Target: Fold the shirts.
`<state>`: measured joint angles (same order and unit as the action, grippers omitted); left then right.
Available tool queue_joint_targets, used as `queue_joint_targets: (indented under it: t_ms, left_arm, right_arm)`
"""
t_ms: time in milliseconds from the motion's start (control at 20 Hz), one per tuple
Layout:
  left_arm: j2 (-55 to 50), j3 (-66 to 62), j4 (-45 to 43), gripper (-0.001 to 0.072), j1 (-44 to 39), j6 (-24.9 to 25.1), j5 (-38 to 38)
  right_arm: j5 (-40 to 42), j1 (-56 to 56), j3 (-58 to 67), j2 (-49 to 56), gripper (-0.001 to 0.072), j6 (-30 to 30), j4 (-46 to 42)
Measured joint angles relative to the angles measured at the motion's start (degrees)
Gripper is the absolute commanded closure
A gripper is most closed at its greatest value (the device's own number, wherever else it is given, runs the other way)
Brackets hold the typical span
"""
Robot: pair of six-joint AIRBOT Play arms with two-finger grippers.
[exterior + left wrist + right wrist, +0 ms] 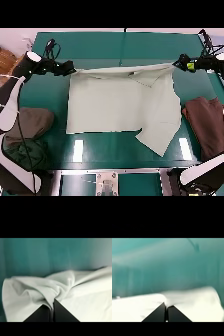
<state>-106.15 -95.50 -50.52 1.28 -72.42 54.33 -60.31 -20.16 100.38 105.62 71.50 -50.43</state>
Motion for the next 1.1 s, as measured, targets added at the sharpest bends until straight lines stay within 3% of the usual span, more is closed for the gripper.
queue_joint_targets:
  t_ms: [300,700,750,800,850,950,1000,1050,1100]
  left_arm:
    - [-0.02,1.36,-7.82,0.0684,0.0,-2.82,11.04]
    - [-0.07,6.71,-6.82,0.0663,0.0,-4.96,12.35]
    - [-0.07,6.86,-5.75,0.0482,0.0,-5.09,12.55]
    - [-0.07,6.95,-4.79,0.0227,0.02,-5.16,13.09]
    - [-0.04,6.91,-3.78,0.021,0.11,-5.6,14.38]
    - [0.04,5.9,-2.84,0.021,0.24,-6.54,18.4]
    - [0.04,5.03,-2.73,0.0209,0.55,-7.23,21.31]
    - [0.11,3.91,-3.1,0.021,1.16,-8.39,24.76]
    - [0.26,2.93,-3.74,0.0209,1.88,-9.64,28.15]
  right_arm:
    - [-9.44,-0.94,-4.42,0.0,0.0696,1.6,-10.84]
    - [-10.16,-0.94,-8.98,0.0,0.069,1.92,-13.97]
    - [-10.16,-0.94,-9.05,0.0,0.0588,2.12,-14.1]
    - [-10.25,-0.94,-8.96,0.0,0.0425,2.51,-14.27]
    - [-10.67,-1.09,-8.55,-0.09,0.0389,2.64,-14.43]
    - [-13.09,-1.49,-6.88,-0.72,0.039,3.72,-15.04]
    - [-14.49,-1.79,-5.9,-1.22,0.0465,4.74,-16.17]
    - [-16.35,-2.23,-5.03,-2.01,0.0629,6.08,-17.92]
    - [-18.16,-2.75,-4.5,-2.89,0.0695,7.3,-19.5]
